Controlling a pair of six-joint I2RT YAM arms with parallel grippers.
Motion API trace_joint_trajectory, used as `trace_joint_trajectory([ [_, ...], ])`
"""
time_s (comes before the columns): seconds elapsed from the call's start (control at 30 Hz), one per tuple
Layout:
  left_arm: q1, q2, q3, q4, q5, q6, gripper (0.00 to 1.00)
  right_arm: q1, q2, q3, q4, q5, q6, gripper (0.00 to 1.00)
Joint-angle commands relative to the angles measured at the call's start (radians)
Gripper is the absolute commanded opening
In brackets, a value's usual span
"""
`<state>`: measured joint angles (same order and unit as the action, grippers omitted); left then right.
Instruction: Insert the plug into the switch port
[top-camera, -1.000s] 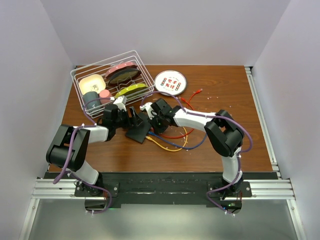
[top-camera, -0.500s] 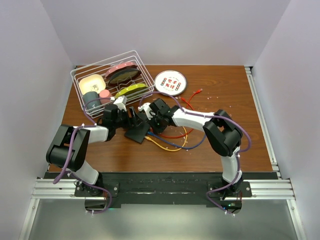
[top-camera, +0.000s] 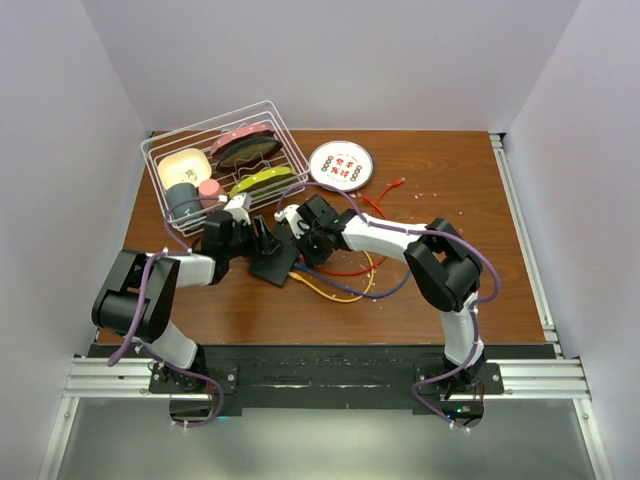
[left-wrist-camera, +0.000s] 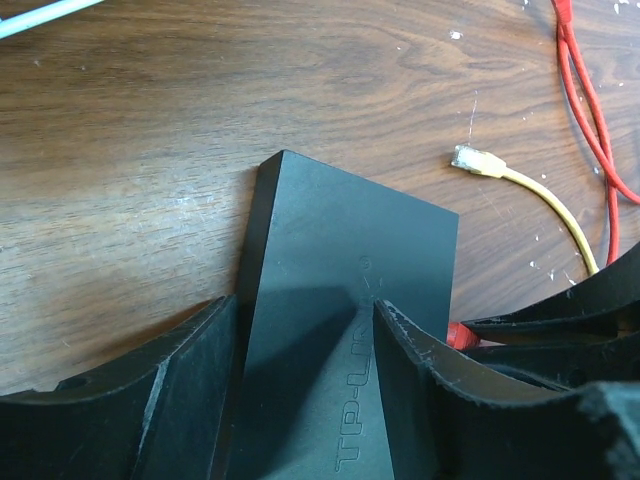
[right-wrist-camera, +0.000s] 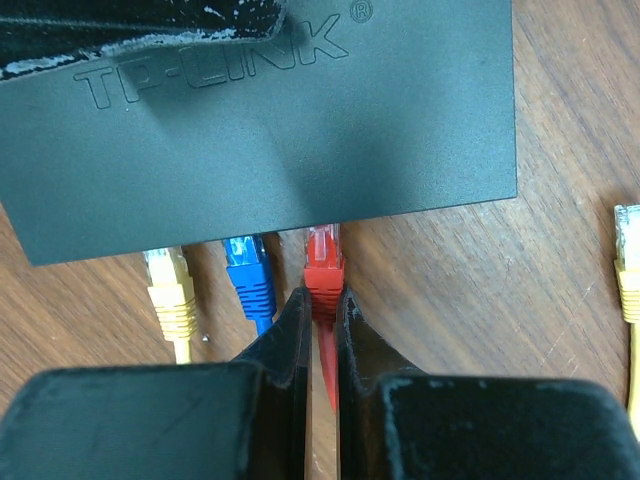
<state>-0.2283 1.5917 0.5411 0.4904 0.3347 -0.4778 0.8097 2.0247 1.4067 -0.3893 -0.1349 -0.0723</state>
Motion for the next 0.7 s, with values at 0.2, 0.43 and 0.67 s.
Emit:
trace_joint_trajectory([
  [0.2, -0.006, 0.021, -0.026, 0.057, 0.113, 0.01, 0.59, 0.009, 0.022, 0.113, 0.047, -0.077, -0.043, 0.0],
  [0.43, -0.009, 0.022, -0.035, 0.077, 0.135, 0.008, 0.56, 0.009, 0.019, 0.117, 0.064, -0.103, -0.049, 0.0],
  [0.67, -0.014, 0.022, -0.043, 0.085, 0.141, 0.008, 0.54, 0.011, 0.022, 0.15, 0.076, -0.129, -0.053, 0.0],
])
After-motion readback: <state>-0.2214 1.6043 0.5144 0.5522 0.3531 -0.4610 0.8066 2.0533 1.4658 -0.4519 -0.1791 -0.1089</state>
